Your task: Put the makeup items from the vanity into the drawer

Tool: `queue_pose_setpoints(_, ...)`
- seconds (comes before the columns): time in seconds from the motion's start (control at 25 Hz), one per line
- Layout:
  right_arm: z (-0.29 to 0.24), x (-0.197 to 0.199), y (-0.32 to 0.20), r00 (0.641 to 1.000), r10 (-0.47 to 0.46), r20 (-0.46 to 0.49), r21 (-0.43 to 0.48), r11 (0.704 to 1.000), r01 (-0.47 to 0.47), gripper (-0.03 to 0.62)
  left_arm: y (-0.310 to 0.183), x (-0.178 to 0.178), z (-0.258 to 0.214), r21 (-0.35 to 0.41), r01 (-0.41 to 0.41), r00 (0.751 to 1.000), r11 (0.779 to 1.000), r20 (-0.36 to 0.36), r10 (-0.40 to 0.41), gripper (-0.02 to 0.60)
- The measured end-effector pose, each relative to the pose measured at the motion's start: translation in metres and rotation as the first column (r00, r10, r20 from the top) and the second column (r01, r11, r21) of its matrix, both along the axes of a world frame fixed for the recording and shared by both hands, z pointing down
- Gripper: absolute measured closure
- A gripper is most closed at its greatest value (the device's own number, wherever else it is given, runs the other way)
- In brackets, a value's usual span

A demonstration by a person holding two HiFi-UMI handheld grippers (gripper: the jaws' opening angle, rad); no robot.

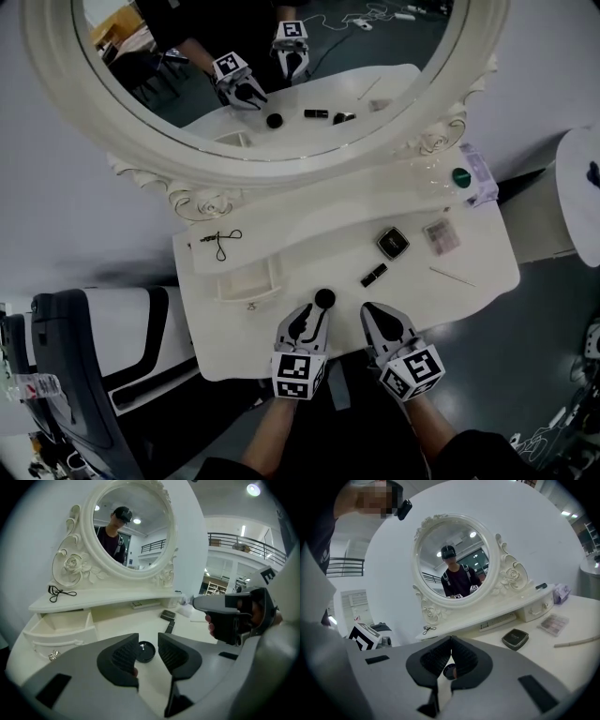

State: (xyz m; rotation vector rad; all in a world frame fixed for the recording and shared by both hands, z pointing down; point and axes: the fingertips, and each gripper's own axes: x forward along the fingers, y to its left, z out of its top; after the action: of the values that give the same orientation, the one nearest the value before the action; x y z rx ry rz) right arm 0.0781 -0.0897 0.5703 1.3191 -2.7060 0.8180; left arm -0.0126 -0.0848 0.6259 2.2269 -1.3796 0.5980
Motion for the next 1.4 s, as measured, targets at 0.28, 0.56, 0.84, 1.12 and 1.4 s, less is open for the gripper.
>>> queue_pose_setpoints(0.28, 0.021, 0.008, 0.004, 1.000, 0.012, -0.012, -0.049, 0.999, -0.012, 0.571, -0.006, 0.004, 0.044, -0.086, 0.010, 0.998, 0.996, 0.057, -0.005, 0.392)
queue_pose_setpoints(0.56, 0.036, 0.014, 0.005, 1.000, 0.020, -0.012, -0.070, 0.997, -0.021, 0.571, -0.015, 0.009, 0.062, -0.141, 0.012, 0.994, 0.990, 0.113, 0.004, 0.332)
queue_pose_setpoints(0.84, 0.045, 0.022, 0.002, 0.999, 0.030, -0.011, -0.079, 0.996, -0.031, 0.571, -0.019, 0.015, 0.084, -0.218, 0.021, 0.988, 0.976, 0.156, 0.014, 0.330)
queue_pose_setpoints(1.12, 0.047, 0.029, 0.000, 0.999, 0.039, -0.016, -0.080, 0.996, -0.041, 0.571, -0.020, 0.011, 0.088, -0.225, 0.047, 0.984, 0.973, 0.180, -0.005, 0.353)
queue_pose_setpoints(1.4, 0.041, 0.028, -0.001, 0.999, 0.034, -0.022, -0.067, 0.997, -0.035, 0.571, -0.019, 0.009, 0.086, -0.233, 0.049, 0.984, 0.971, 0.176, -0.007, 0.356)
